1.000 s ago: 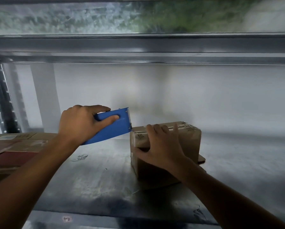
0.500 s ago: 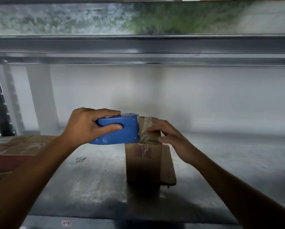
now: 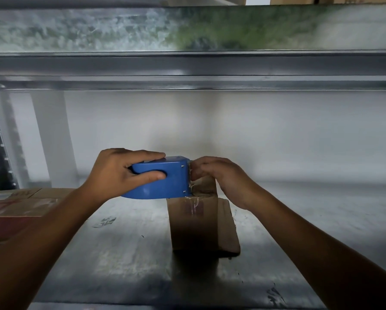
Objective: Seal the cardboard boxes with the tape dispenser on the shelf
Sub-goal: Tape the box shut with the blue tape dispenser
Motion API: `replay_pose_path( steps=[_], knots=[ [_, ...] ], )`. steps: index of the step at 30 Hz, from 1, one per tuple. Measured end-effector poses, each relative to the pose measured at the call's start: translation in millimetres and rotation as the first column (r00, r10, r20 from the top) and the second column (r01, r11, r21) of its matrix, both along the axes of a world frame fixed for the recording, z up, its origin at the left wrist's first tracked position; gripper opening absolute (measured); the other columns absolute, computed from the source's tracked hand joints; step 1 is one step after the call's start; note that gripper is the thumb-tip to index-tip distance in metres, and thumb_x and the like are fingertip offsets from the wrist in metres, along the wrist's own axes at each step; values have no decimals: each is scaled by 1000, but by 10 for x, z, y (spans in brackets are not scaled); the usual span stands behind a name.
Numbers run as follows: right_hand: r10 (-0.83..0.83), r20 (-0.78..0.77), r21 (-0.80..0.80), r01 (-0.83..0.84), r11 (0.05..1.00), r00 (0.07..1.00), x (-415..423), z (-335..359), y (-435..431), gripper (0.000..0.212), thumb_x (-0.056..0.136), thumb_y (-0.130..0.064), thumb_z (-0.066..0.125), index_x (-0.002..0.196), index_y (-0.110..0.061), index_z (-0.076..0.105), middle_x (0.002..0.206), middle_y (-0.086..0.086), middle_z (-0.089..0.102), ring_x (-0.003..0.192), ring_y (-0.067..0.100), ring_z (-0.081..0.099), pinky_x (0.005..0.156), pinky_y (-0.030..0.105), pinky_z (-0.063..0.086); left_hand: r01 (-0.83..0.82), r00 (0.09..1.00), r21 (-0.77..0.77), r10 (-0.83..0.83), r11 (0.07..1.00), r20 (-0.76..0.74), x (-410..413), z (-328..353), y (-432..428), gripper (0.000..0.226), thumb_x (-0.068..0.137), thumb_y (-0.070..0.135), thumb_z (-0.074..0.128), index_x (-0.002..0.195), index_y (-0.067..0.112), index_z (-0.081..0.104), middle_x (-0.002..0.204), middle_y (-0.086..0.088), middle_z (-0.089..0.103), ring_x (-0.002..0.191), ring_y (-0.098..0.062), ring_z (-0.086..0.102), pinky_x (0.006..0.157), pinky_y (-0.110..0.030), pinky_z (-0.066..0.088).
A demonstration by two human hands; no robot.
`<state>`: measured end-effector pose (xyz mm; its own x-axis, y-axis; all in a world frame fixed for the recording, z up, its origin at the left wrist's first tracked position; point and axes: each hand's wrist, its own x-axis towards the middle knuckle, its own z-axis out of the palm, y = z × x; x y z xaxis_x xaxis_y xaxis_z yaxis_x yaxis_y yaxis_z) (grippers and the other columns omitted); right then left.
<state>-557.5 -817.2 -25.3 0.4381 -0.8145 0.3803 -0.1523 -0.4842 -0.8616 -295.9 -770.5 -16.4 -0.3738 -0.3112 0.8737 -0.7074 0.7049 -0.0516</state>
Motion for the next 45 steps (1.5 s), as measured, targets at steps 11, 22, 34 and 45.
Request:
replay_pose_path(
  steps=[11, 22, 34, 45],
  knots=[
    [-150, -4, -181, 147, 973, 989, 19, 2, 69, 17, 98, -25, 64, 84, -29, 72, 76, -13, 75, 76, 1, 71, 62, 3, 45, 15, 1000, -4, -15, 1000, 1, -6, 10, -12, 67, 89, 71, 54, 116, 14, 76, 103, -1, 78, 75, -19, 73, 69, -40, 62],
    [-284, 348, -79, 330, 941, 893, -562, -48, 247, 27, 95, -14, 66, 69, -19, 74, 69, 3, 68, 71, 16, 65, 77, 27, 53, 55, 968, 288, 20, 956, -252, 477, 183, 97, 22, 75, 39, 79, 94, 51, 75, 95, 30, 74, 84, 7, 70, 79, -23, 58],
    [-211, 356, 304, 101, 947, 910, -506, -491, 417, 39, 95, -27, 69, 59, -15, 64, 56, 4, 49, 54, 21, 48, 56, 29, 46, 91, 980, 595, 36, 798, -197, 748, 72, 184, 17, 75, 38, 77, 92, 40, 81, 91, 8, 80, 81, -11, 76, 69, -23, 60],
    [-213, 400, 255, 114, 960, 891, -458, -535, 508, 43, 98, -24, 64, 59, -9, 57, 55, 3, 43, 55, 21, 44, 61, 34, 43, 105, 970, 592, 49, 799, -237, 725, 23, 325, 17, 76, 33, 76, 90, 40, 82, 89, 6, 80, 80, -6, 74, 72, -21, 58]
  ],
)
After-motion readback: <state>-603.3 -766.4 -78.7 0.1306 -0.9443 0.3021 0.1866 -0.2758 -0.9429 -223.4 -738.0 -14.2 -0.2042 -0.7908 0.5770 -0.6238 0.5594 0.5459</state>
